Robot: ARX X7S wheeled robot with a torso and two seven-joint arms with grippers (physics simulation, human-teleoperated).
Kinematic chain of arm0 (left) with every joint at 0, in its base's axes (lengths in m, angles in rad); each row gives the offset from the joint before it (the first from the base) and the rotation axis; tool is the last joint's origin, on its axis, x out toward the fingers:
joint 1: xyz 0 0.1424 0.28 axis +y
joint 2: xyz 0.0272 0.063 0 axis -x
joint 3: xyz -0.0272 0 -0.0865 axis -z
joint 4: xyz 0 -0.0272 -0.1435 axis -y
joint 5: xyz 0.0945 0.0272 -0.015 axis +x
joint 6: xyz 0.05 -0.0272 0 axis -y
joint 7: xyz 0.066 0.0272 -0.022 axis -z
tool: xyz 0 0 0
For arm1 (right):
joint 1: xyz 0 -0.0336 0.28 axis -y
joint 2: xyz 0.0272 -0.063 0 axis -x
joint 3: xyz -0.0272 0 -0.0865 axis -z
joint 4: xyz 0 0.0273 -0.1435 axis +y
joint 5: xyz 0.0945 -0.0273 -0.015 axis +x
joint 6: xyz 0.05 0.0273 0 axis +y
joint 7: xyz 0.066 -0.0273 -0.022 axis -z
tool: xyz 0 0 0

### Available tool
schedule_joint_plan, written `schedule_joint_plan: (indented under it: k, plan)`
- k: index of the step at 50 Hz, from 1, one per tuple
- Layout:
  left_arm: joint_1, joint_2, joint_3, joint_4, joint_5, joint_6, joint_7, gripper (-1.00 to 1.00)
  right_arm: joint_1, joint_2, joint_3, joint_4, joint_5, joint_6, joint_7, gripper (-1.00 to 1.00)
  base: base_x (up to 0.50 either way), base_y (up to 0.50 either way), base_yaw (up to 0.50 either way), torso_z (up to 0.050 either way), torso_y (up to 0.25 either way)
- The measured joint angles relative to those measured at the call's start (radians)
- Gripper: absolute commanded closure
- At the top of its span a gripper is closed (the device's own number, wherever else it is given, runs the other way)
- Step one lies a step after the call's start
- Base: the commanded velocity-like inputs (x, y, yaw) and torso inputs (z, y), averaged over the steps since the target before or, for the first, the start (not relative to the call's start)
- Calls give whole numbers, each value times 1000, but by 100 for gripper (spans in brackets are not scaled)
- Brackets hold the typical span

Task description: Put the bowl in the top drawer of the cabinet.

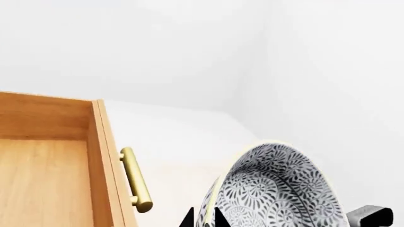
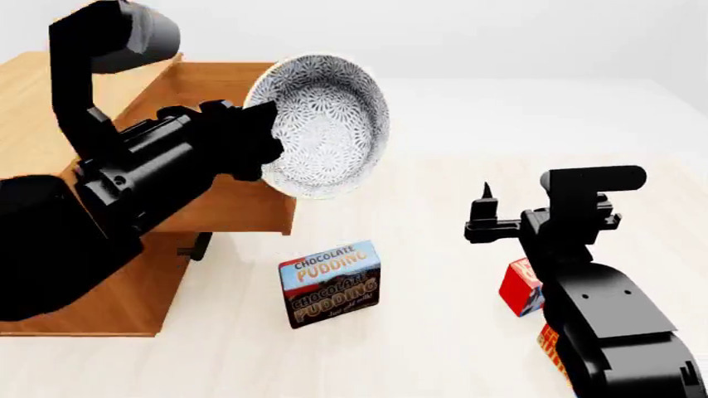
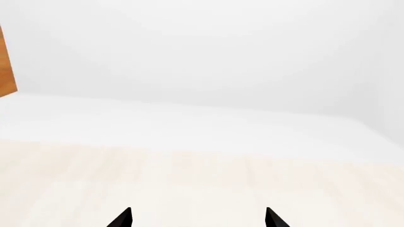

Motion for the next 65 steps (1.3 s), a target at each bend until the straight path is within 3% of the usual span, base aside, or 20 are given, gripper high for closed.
schedule_joint_plan:
  k: [15, 32, 52, 65]
  plan:
    - [-243, 100, 29, -287, -17, -73, -83, 100, -25, -3, -1, 34, 6, -40, -13, -100, 0, 0, 0, 0, 1]
    - [-396, 253, 109, -742, 81, -100, -26, 100, -41, 1, 12, 36, 23, -53, -18, -100, 0, 0, 0, 0, 0]
    - [-463, 411, 169, -1174, 154, -76, 52, 100, -45, 8, 23, 15, 42, -46, -15, -100, 0, 0, 0, 0, 0]
    - [-464, 480, 195, -1331, 180, -58, 65, 100, -51, 17, 33, 3, 52, -39, -12, -100, 0, 0, 0, 0, 1]
